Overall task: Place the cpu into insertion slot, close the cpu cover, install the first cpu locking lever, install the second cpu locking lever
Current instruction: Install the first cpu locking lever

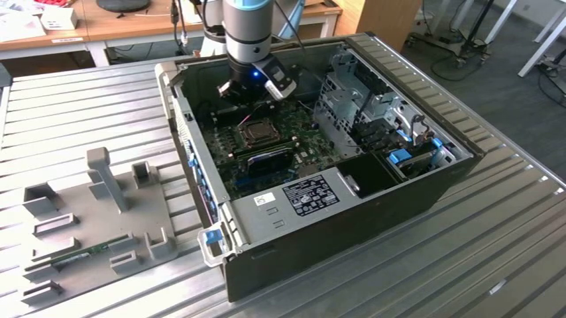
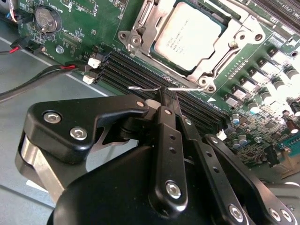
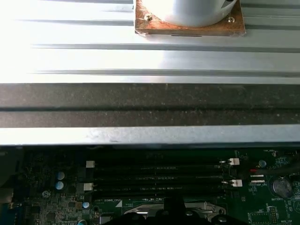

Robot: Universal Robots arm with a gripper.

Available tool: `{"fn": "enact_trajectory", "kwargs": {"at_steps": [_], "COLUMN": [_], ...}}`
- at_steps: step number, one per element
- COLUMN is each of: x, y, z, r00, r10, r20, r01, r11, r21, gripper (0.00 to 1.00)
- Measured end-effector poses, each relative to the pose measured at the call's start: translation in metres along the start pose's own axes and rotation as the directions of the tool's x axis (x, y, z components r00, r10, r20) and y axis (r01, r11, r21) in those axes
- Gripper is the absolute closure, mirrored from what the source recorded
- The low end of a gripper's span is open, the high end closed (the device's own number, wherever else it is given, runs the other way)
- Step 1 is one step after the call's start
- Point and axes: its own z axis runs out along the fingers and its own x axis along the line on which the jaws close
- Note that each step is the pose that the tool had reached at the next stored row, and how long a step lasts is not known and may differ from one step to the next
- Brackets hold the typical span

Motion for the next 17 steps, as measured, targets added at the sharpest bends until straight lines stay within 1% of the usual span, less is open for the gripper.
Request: {"fn": "enact_trajectory", "kwargs": {"at_steps": [6,12,14,17], "x": [0.001,0.0008,-0.001,-0.0034], "y": [0.0007,0.0007,0.0007,0.0007], "z": [0.0018,0.0021,0.0024,0.0028], "r00": [1.0,1.0,1.0,1.0], "r10": [0.0,0.0,0.0,0.002], "r20": [-0.0001,-0.0002,-0.0019,-0.0071], "r01": [0.0,0.0,0.0,-0.002], "r11": [1.0,1.0,1.0,1.0], "r21": [0.0002,0.0001,-0.0001,0.0002], "gripper": [0.9,0.9,0.9,0.9]}}
